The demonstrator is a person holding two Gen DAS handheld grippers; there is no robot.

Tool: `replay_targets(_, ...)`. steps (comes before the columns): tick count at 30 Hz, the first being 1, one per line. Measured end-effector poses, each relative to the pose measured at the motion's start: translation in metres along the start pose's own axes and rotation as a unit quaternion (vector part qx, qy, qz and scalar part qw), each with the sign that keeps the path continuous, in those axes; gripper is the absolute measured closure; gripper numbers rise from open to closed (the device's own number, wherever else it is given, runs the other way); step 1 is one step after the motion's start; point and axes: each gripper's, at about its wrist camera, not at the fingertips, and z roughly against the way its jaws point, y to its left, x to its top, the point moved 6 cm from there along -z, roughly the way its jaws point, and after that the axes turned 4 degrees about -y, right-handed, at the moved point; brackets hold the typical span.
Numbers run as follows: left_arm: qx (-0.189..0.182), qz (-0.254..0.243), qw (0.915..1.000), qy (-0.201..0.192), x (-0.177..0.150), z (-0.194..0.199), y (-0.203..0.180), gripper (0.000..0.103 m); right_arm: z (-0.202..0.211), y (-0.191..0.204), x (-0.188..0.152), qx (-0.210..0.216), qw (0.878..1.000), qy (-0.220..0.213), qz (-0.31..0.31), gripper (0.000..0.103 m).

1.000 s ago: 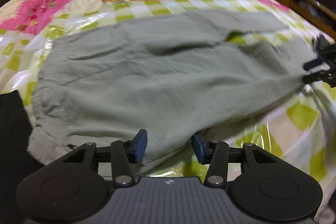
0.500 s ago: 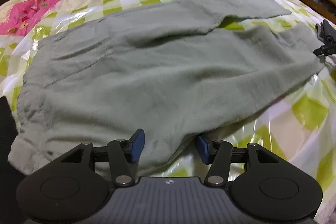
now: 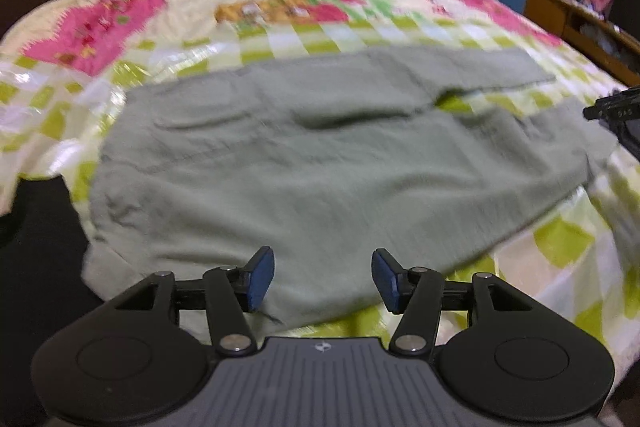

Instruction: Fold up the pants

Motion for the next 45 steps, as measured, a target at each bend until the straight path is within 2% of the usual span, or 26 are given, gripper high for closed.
replay_targets(6,0.022,-0.003,0.9991,-0.035,0.041,-0.016,0.046,0.031,-0.023,0.068,0.057,0.084,0.994,-0.028,0.069,0.061)
replay_targets(8,0.033,-0.006,0.9988,-0.036,0.059,-0.034,0.068,0.026,-0.039,0.093,0.083,0.110,0.988,-0.034,0.104,0.059)
replay_targets(13,0.071,0.005,0.9973,-0.016,0.103,-0.098,0.136,0.025,-0.105,0.138,0.146,0.163,0.975,-0.030,0.147,0.056)
replay_targets(19,0.095,0.070,0.9930,0.005,0.137,-0.167,0.209,0.025,-0.189,0.177,0.197,0.187,0.958,-0.035,0.213,0.053)
replay_targets(23,0.097,0.090,0.9907,0.030,0.147,-0.204,0.233,0.025,-0.217,0.184,0.208,0.209,0.952,-0.012,0.224,0.053)
replay_targets(27,0.091,0.097,0.9896,0.054,0.148,-0.225,0.238,0.025,-0.224,0.187,0.211,0.232,0.940,0.014,0.249,0.050)
replay_targets(30,0.101,0.089,0.9883,0.071,0.147,-0.234,0.237,0.025,-0.233,0.187,0.215,0.241,0.939,0.036,0.242,0.048)
replay_targets(33,0.102,0.086,0.9887,0.068,0.148,-0.232,0.235,0.037,-0.233,0.189,0.217,0.230,0.939,0.026,0.254,0.048)
replay_targets(35,0.107,0.080,0.9888,0.067,0.147,-0.229,0.235,0.045,-0.231,0.191,0.216,0.239,0.932,0.022,0.270,0.048)
replay_targets(36,0.108,0.081,0.9886,0.067,0.146,-0.229,0.236,0.046,-0.231,0.193,0.214,0.244,0.929,0.026,0.277,0.049)
replay_targets(39,0.112,0.083,0.9881,0.065,0.146,-0.228,0.236,0.054,-0.238,0.198,0.212,0.241,0.929,0.038,0.278,0.054)
replay_targets(41,0.115,0.070,0.9888,0.065,0.147,-0.226,0.234,0.064,-0.238,0.200,0.212,0.251,0.929,0.045,0.269,0.070)
replay_targets(42,0.115,0.065,0.9892,0.064,0.147,-0.224,0.233,0.066,-0.237,0.200,0.212,0.251,0.929,0.048,0.267,0.088)
replay_targets(43,0.113,0.063,0.9896,0.062,0.148,-0.223,0.232,0.068,-0.236,0.201,0.212,0.245,0.930,0.048,0.270,0.100)
replay_targets(45,0.114,0.061,0.9901,0.056,0.150,-0.219,0.230,0.071,-0.231,0.200,0.211,0.237,0.932,0.045,0.270,0.101)
